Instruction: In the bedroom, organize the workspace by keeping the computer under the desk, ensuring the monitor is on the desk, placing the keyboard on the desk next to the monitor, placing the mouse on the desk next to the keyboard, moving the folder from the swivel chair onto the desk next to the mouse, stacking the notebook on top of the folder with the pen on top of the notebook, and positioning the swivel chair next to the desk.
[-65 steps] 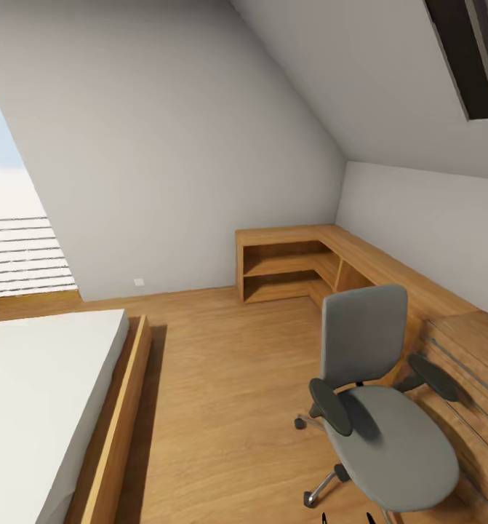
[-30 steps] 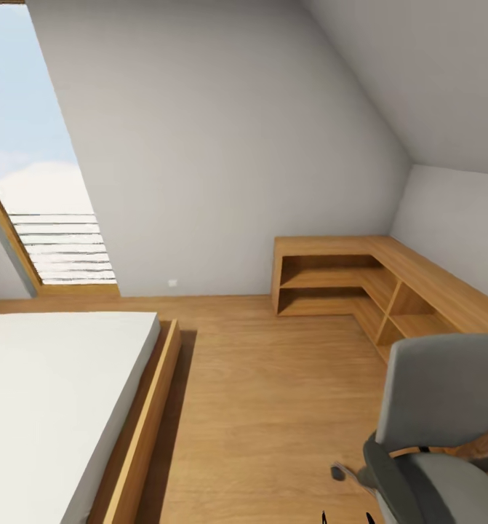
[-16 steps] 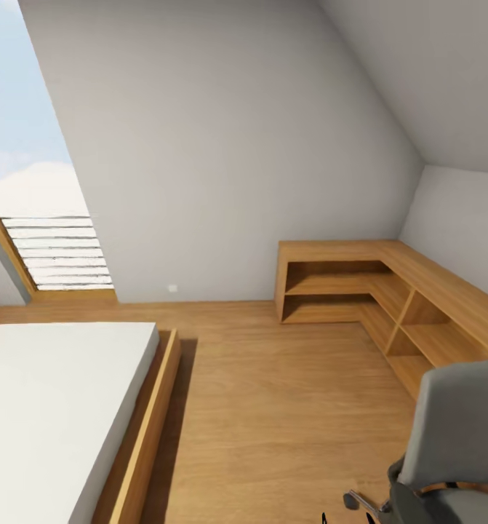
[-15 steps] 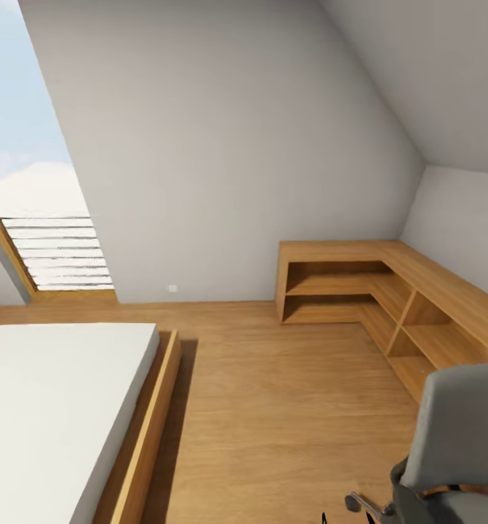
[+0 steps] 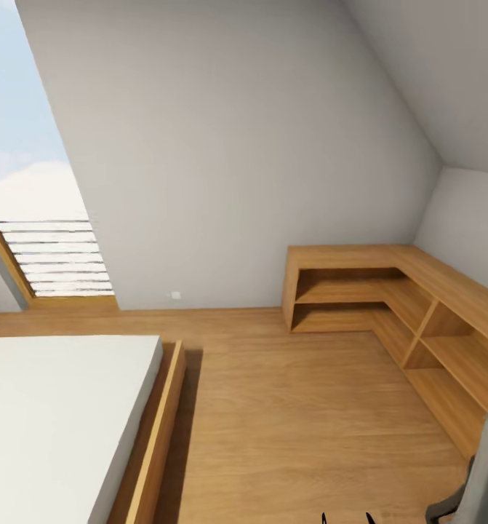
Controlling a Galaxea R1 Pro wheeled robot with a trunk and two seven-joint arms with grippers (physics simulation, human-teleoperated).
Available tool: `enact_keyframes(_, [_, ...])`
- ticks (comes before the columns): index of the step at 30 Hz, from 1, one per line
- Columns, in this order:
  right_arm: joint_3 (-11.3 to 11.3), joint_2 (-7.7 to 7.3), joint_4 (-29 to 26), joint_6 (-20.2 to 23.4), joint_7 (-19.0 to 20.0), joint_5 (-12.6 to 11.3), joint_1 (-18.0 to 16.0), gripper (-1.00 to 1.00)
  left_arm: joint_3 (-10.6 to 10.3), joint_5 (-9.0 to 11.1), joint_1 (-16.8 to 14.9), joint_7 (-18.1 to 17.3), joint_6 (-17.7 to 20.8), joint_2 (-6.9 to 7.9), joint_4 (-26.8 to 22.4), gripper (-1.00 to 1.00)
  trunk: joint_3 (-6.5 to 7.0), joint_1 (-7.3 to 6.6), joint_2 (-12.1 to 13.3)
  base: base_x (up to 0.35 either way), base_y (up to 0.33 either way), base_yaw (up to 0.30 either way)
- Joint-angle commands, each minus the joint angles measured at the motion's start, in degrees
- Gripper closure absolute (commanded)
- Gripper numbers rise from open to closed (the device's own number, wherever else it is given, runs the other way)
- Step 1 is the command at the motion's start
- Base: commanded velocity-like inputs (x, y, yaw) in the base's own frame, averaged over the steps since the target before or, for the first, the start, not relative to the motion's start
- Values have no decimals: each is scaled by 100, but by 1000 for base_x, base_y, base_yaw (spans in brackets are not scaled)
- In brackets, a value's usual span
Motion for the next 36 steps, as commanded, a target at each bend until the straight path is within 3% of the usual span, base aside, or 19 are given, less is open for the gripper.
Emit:
enact_keyframes(1, [50, 4, 12, -15, -29, -22, -7, -100, -49, 17, 3, 46, -1, 4, -16, -100, -11, 7, -11, 318, 60, 0])
enact_keyframes(30, [45, -12, 12, -15, -31, -30, -7, -100, -49, 17, 3, 45, -1, 4, -16, -100, -11, 7, -11, 323, 7, 0])
enact_keyframes(36, [40, -112, 12, -15, -32, -31, -7, -100, -49, 17, 3, 44, -1, 4, -16, -100, -11, 7, -11, 323, 0, 0])
